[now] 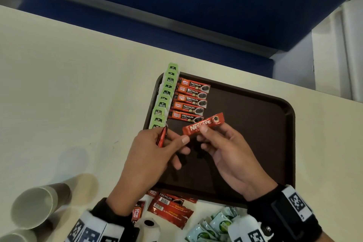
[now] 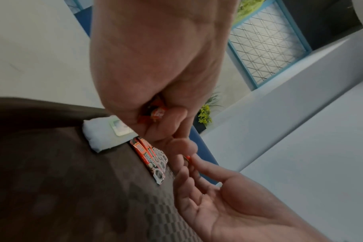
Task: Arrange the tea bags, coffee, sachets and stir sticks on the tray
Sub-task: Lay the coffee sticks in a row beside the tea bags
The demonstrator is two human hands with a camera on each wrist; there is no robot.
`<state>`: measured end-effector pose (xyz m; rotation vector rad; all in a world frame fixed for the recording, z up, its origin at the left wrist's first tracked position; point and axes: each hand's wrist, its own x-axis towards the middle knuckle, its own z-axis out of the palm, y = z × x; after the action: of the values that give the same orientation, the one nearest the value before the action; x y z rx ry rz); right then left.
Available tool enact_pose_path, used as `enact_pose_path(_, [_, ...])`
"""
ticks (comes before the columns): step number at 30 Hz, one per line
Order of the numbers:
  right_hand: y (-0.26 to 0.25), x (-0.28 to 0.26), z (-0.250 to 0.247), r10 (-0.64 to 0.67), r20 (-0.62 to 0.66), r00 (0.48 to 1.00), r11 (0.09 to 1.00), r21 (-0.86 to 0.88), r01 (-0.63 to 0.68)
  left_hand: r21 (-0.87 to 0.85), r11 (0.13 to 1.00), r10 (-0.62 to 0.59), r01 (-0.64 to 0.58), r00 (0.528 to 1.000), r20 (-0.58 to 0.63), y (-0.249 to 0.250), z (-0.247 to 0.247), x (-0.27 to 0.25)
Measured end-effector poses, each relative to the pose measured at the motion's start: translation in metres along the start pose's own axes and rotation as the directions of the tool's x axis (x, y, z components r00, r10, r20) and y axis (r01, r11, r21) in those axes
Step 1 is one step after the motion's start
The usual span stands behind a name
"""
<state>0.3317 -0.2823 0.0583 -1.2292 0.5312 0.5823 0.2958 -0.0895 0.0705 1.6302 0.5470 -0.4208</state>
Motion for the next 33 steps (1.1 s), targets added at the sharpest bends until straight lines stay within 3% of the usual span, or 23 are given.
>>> enact_pose_path(4, [-0.001, -0.003, 0.004, 0.054, 0.086, 0.995, 0.999, 0.001, -0.054, -0.016, 1.0, 0.021, -0.022, 0.997, -0.07, -0.003, -0.004, -0.001])
enact_pose_path(6, [-0.001, -0.006, 0.007, 0.058, 0.135, 0.989, 0.99, -0.136, -0.04, -0.005, 0.999, 0.04, -0.041, 0.994, -0.105, -0.004, -0.005, -0.001])
enact_pose_path(7, [-0.003, -0.007, 0.007, 0.006, 0.128, 0.992, 0.967, -0.255, 0.027, 0.004, 0.999, 0.041, -0.041, 0.993, -0.112, -0.004, -0.005, 0.0])
enact_pose_path(9, [-0.006, -0.008, 0.005, -0.215, 0.123, 0.969, 0.801, -0.545, 0.247, 0.02, 0.999, 0.031, -0.029, 0.994, -0.1, -0.005, -0.008, 0.001])
enact_pose_path(11, [-0.008, -0.008, 0.001, -0.388, 0.249, 0.888, 0.523, -0.733, 0.434, 0.026, 1.0, 0.017, -0.015, 0.997, -0.073, -0.004, -0.01, 0.002])
enact_pose_path(13, [-0.005, -0.004, -0.001, -0.427, 0.403, 0.81, 0.259, -0.803, 0.536, 0.034, 0.999, 0.009, -0.007, 0.998, -0.057, -0.003, -0.012, 0.003])
enact_pose_path(15, [-0.002, 0.001, -0.002, -0.425, 0.469, 0.774, 0.11, -0.822, 0.559, 0.04, 0.999, 0.009, -0.006, 0.998, -0.056, -0.003, -0.013, 0.003])
enact_pose_path(24, [0.02, 0.028, 0.003, -0.454, 0.474, 0.754, -0.222, -0.88, 0.42, 0.045, 0.999, 0.024, -0.016, 0.984, -0.177, -0.006, -0.025, 0.0])
enact_pose_path(33, [0.03, 0.035, 0.006, -0.493, 0.489, 0.72, -0.314, -0.871, 0.378, 0.011, 1.0, 0.027, -0.026, 0.982, -0.185, -0.012, -0.027, -0.005])
